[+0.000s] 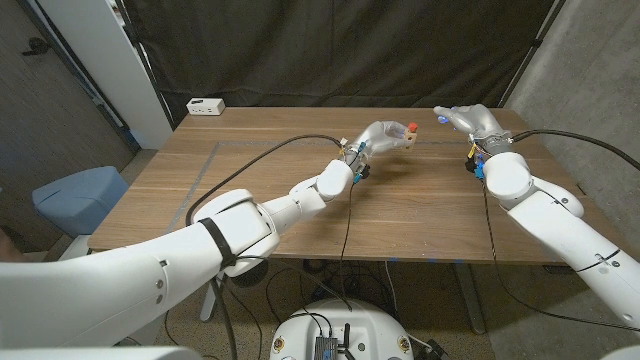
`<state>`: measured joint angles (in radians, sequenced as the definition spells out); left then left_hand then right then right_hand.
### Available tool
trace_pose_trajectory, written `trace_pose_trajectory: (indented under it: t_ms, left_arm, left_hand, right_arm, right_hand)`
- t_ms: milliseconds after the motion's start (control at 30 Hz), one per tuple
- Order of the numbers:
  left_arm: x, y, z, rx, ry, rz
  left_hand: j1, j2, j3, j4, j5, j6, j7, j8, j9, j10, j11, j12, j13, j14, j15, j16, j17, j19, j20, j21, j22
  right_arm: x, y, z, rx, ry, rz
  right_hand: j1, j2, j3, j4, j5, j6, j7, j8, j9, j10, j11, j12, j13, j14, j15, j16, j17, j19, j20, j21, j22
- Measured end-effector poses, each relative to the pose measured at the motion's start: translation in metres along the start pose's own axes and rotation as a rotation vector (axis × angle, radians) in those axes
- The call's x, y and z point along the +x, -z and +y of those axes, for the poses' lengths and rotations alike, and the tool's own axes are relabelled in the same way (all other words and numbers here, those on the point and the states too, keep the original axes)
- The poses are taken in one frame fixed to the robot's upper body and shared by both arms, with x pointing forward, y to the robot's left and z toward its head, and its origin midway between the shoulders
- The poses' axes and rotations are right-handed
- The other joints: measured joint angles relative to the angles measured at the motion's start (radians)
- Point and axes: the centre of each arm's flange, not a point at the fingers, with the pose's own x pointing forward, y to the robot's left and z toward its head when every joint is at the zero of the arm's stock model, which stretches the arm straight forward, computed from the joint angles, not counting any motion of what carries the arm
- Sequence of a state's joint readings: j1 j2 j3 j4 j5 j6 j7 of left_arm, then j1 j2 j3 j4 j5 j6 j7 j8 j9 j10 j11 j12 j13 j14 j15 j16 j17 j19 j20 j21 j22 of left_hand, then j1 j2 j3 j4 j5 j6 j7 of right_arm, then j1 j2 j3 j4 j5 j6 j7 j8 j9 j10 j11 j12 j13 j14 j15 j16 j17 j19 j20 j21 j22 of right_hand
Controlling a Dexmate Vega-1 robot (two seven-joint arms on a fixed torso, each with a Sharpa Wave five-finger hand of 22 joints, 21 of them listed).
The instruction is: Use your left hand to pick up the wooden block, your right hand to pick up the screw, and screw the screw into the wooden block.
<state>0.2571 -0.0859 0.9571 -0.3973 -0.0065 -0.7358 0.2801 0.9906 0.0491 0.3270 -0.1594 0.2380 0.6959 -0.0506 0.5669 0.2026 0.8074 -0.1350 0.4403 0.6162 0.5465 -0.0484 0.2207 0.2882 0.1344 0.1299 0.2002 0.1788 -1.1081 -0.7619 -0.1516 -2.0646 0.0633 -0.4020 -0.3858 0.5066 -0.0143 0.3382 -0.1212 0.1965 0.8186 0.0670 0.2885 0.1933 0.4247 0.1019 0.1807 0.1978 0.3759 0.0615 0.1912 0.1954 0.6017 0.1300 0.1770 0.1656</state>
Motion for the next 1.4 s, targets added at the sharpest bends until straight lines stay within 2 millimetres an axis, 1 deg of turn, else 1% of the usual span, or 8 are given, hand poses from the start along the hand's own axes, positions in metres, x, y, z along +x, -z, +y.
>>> trace_pose_trajectory:
  t_ms: [67, 233, 467, 700, 933, 1133, 1333, 1400]
  left_arm:
    - [0.001, 0.0, 0.0, 0.0, -0.001, 0.004]
    - [0.002, 0.0, 0.0, -0.004, -0.003, 0.011]
    - [0.005, -0.002, -0.002, 0.0, 0.004, 0.01]
    - [0.006, -0.004, -0.004, -0.003, 0.006, 0.008]
    - [0.006, -0.006, -0.005, -0.005, 0.009, -0.001]
    - [0.005, -0.007, -0.006, -0.008, 0.008, -0.009]
    - [0.003, -0.007, -0.007, -0.008, 0.007, -0.016]
    - [0.003, -0.007, -0.007, -0.008, 0.007, -0.018]
  left_hand:
    - [0.0, 0.0, 0.0, 0.0, 0.0, 0.0, 0.0, 0.0, 0.0, 0.0, 0.0, 0.0, 0.0, 0.0, 0.0, 0.0, 0.0, 0.0, 0.0, 0.0, 0.0]
    - [0.0, 0.0, 0.0, 0.0, -0.003, 0.0, 0.0, 0.0, 0.0, 0.0, 0.0, 0.0, 0.0, 0.0, 0.0, 0.0, 0.0, 0.0, 0.0, 0.0, 0.0]
    - [0.0, 0.0, 0.0, 0.0, -0.004, 0.0, 0.0, 0.0, -0.001, 0.002, 0.002, 0.0, 0.0, 0.0, 0.0, 0.0, 0.0, 0.0, 0.0, 0.0, 0.0]
    - [0.0, 0.0, 0.0, 0.0, -0.003, 0.0, 0.0, 0.0, -0.001, 0.002, 0.001, 0.0, 0.0, 0.0, 0.0, 0.0, 0.0, 0.0, 0.0, 0.0, 0.0]
    - [0.0, 0.0, 0.0, 0.0, 0.001, 0.0, 0.0, 0.0, 0.0, 0.001, 0.001, 0.0, 0.0, 0.0, 0.0, 0.0, 0.0, 0.0, 0.0, 0.0, 0.0]
    - [0.0, 0.0, 0.0, 0.0, 0.001, 0.0, 0.0, 0.0, 0.0, 0.001, 0.001, 0.0, 0.0, 0.0, 0.0, 0.0, 0.0, 0.0, 0.0, 0.0, 0.0]
    - [0.0, 0.0, 0.0, 0.0, 0.0, 0.0, 0.0, 0.0, 0.0, 0.001, 0.001, 0.0, 0.0, 0.0, 0.0, 0.0, 0.0, 0.0, 0.0, 0.0, 0.0]
    - [0.0, 0.0, 0.0, 0.0, 0.0, 0.0, 0.0, 0.0, 0.0, 0.001, 0.001, 0.0, 0.0, 0.0, 0.0, 0.0, 0.0, 0.0, 0.0, 0.0, 0.0]
  right_arm:
    - [0.0, 0.003, 0.001, 0.028, 0.007, -0.002]
    - [-0.002, 0.014, 0.006, 0.076, 0.015, 0.011]
    - [-0.003, 0.019, 0.011, 0.194, 0.023, -0.007]
    - [-0.004, 0.027, 0.018, 0.3, 0.022, -0.017]
    - [-0.006, 0.035, 0.027, 0.383, 0.009, -0.02]
    - [-0.009, 0.042, 0.034, 0.434, -0.001, -0.016]
    - [-0.012, 0.042, 0.04, 0.499, -0.012, -0.036]
    - [-0.012, 0.043, 0.041, 0.509, -0.014, -0.039]
  right_hand:
    - [0.0, 0.0, 0.0, 0.0, 0.0, -0.003, -0.003, -0.004, 0.0, -0.008, -0.001, 0.0, 0.0, -0.009, 0.004, 0.0, 0.0, -0.004, -0.002, 0.0, 0.0]
    - [-0.007, 0.004, -0.004, -0.004, 0.0, -0.034, -0.012, -0.027, 0.0, -0.046, -0.002, 0.0, 0.0, -0.048, 0.019, -0.01, 0.0, -0.043, 0.011, -0.007, 0.0]
    - [-0.021, 0.005, -0.004, -0.004, 0.008, -0.082, -0.006, -0.061, 0.004, -0.106, -0.005, 0.0, 0.0, -0.103, 0.048, -0.01, 0.0, -0.09, 0.019, -0.007, 0.0]
    - [-0.049, 0.007, -0.01, -0.005, 0.008, -0.15, -0.017, -0.093, 0.005, -0.181, -0.001, 0.0, 0.0, -0.185, 0.079, -0.014, 0.0, -0.144, 0.05, -0.008, 0.0]
    - [-0.08, 0.008, -0.019, 0.004, 0.008, -0.201, -0.022, -0.1, 0.007, -0.263, 0.002, 0.0, 0.0, -0.276, 0.102, -0.014, 0.0, -0.216, 0.069, -0.008, 0.0]
    - [-0.097, 0.018, -0.023, 0.0, 0.008, -0.233, -0.033, -0.1, 0.009, -0.325, 0.008, 0.0, 0.0, -0.352, 0.122, -0.017, 0.0, -0.283, 0.068, -0.008, 0.0]
    - [-0.124, 0.018, -0.028, 0.005, 0.008, -0.267, -0.031, -0.1, 0.009, -0.38, 0.008, 0.0, 0.0, -0.413, 0.121, -0.017, 0.0, -0.359, 0.031, -0.008, 0.0]
    - [-0.124, 0.018, -0.028, 0.005, 0.008, -0.284, -0.034, -0.105, 0.008, -0.395, 0.005, 0.0, 0.0, -0.425, 0.117, -0.017, 0.0, -0.366, 0.024, -0.008, 0.0]
